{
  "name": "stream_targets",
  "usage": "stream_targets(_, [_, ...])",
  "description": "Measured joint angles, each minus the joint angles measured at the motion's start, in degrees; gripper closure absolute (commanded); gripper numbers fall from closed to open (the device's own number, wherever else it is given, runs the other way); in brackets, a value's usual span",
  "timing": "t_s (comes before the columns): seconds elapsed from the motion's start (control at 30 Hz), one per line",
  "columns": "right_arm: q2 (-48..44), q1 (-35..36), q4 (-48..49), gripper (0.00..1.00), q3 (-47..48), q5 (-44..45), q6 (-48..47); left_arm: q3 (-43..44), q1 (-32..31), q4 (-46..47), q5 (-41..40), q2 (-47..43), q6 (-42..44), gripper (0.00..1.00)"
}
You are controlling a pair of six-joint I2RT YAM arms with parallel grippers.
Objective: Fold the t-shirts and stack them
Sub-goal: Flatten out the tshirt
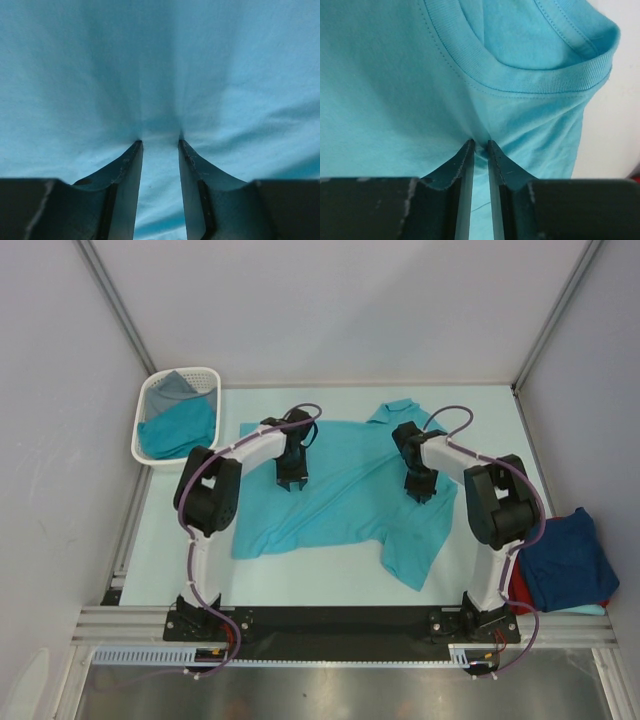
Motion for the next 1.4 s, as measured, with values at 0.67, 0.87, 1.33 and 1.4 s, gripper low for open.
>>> stream_targets(0.67, [-3.76,-1.7,-5.7,0.8,-3.74,0.04,0.02,8.22,3.17,-7.28,4.39,5.4,-0.02,0.62])
stream_targets(0.87, [-6.03,-1.88,-6.43,0.82,-3.61,0.07,0.02,10.82,3.69,-9.38,4.94,7.06,0.0,0.62])
stream_targets(1.33, [-2.62,3.15,-0.37,0.82,8.39,-2.56,-0.42,11.39,4.2,-9.92,5.77,7.48,-0.04,0.63])
stream_targets(1.4, [-0.37,3.85,-0.11,0.83,8.0,-2.99,-0.61,11.3,4.2,-9.84,5.79,7.41,-0.02,0.63])
